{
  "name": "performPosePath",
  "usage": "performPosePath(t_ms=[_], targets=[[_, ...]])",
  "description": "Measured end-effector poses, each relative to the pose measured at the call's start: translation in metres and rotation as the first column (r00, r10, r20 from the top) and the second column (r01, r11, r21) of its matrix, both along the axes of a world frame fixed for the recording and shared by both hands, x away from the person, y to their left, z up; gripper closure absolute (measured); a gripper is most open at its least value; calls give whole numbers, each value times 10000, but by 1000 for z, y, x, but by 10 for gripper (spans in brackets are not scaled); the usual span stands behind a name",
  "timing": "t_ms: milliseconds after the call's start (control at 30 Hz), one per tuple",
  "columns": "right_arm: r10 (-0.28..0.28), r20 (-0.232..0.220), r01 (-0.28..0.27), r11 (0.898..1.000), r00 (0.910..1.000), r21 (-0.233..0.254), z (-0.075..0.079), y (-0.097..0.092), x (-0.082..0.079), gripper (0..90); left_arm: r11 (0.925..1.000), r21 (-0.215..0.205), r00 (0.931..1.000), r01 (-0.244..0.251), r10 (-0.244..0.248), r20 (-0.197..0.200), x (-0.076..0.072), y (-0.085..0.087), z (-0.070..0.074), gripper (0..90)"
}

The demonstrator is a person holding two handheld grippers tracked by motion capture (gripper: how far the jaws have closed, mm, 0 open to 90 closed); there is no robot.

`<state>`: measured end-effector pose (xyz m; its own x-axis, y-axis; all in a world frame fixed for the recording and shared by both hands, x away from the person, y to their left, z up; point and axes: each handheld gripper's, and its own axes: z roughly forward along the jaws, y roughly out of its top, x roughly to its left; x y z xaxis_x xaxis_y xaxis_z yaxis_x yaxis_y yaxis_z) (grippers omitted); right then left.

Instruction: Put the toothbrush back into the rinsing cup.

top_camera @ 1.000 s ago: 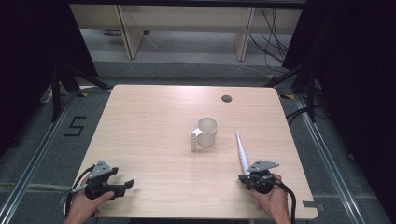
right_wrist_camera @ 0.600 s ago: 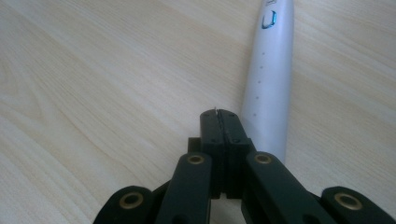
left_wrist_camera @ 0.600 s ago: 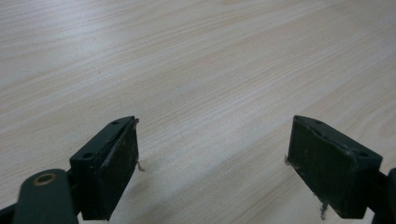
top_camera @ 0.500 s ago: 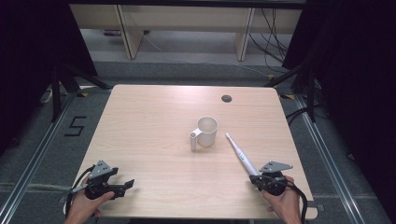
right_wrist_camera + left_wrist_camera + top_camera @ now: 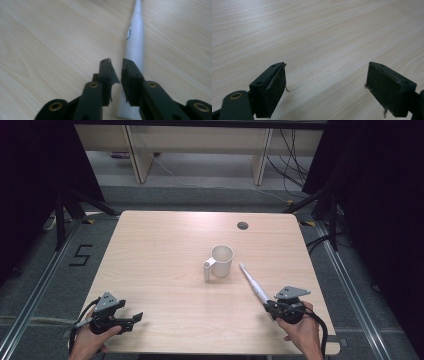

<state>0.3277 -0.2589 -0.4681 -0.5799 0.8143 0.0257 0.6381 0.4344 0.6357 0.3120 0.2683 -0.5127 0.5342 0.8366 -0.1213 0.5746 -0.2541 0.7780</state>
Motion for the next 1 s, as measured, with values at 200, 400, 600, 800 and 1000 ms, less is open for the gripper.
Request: performPosePath(t_ms=[200,400,600,800,1000], targets=[[88,-84,-91,9993,9999,-357,8,2,22,597,10000,-20,10000,-41,41,-6,0,0,1,158],[-163,-961,116,9987,9952,-490,15,10,44,549,10000,-50,10000,21,-21,3,0,0,1,157],[44,-1929,-234,9951,9812,-962,16,20,61,541,9995,229,9998,215,-214,-37,1,2,2,157],[18,-2506,-381,9894,9681,-1403,15,27,73,542,9994,249,9997,220,-218,-66,1,2,2,157],[58,-2924,-574,9841,9563,-1683,12,37,82,552,9999,88,9999,119,-119,7,1,0,1,158]])
